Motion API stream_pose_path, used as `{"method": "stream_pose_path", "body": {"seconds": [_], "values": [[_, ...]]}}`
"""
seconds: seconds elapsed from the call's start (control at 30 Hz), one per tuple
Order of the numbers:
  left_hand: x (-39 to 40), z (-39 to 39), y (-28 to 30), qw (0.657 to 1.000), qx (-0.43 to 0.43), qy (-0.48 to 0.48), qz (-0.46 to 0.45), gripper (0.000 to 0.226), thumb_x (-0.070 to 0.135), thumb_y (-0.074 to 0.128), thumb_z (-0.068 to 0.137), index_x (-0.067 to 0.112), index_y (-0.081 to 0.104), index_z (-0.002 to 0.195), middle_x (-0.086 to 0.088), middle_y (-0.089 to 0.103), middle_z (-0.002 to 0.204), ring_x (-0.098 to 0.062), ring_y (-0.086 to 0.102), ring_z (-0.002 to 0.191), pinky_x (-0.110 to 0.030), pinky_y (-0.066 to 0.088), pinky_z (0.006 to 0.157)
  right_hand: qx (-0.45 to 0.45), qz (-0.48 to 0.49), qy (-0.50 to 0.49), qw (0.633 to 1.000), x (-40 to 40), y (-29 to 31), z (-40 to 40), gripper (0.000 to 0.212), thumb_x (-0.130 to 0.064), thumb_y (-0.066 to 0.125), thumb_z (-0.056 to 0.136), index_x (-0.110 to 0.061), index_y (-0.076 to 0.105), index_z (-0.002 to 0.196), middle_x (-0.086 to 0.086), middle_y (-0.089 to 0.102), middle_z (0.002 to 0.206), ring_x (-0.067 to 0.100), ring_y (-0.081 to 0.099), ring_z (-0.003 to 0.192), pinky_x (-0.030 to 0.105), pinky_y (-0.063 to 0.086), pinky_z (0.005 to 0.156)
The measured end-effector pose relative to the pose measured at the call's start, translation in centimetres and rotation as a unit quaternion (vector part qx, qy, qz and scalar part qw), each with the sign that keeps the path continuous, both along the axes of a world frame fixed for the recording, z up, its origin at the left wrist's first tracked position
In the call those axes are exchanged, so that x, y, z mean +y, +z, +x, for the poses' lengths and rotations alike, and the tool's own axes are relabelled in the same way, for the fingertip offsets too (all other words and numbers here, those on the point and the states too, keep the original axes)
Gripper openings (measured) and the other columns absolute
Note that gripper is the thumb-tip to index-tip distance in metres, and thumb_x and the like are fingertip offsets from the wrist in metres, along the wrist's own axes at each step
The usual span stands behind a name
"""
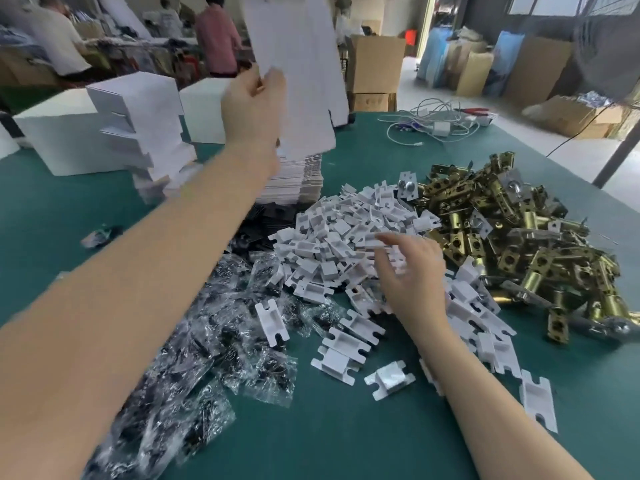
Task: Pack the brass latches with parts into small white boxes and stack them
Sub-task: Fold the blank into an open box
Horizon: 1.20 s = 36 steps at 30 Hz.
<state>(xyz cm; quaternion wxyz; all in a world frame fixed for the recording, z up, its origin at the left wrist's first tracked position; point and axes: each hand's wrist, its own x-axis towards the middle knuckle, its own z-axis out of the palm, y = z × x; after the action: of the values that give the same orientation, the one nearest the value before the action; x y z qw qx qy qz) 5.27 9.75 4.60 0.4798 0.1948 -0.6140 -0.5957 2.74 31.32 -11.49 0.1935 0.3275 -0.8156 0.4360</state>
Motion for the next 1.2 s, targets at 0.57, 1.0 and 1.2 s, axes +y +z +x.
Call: {"method": "stream_pose_path", "body": {"seconds": [0.57, 1.0, 1.2], "values": [[8.5, 3.0, -15.8, 0.953, -0.074, -0.139, 0.26, 0.029, 0.011, 0.037, 0.105, 0.012, 0.058, 0.125, -0.015, 0.066, 0.113, -0.027, 0.064, 0.092, -0.037, 0.053, 0.075, -0.095, 0.092, 0.067, 0.989, 0.0, -0.3, -1.0, 0.053, -0.002, 0.05, 0.094, -0.015, 0.046, 0.145, 0.005, 0.055, 0.14, 0.016, 0.051, 0.122, 0.015, 0.034, 0.098], [6.0, 3.8, -16.9, 0.891, 0.062, -0.276, 0.354, 0.037, 0.029, 0.032, 0.107, 0.033, 0.057, 0.134, -0.005, 0.074, 0.113, -0.025, 0.071, 0.093, -0.035, 0.058, 0.065, 0.028, 0.229, 0.105, 0.967, -1.0, 0.9, -0.8, 0.05, -0.026, 0.063, 0.092, -0.022, 0.053, 0.14, 0.007, 0.033, 0.156, 0.03, 0.044, 0.131, 0.046, 0.043, 0.1], [6.3, 4.4, -16.9, 0.854, 0.107, -0.367, 0.353, 0.047, 0.016, 0.04, 0.097, 0.033, 0.052, 0.14, -0.011, 0.068, 0.126, -0.032, 0.066, 0.103, -0.039, 0.054, 0.079, 0.128, 0.262, 0.076, 0.954, -1.0, 0.4, 0.6, 0.045, -0.016, 0.062, 0.09, -0.015, 0.059, 0.134, 0.016, 0.06, 0.133, 0.037, 0.06, 0.114, 0.048, 0.051, 0.087]]}}
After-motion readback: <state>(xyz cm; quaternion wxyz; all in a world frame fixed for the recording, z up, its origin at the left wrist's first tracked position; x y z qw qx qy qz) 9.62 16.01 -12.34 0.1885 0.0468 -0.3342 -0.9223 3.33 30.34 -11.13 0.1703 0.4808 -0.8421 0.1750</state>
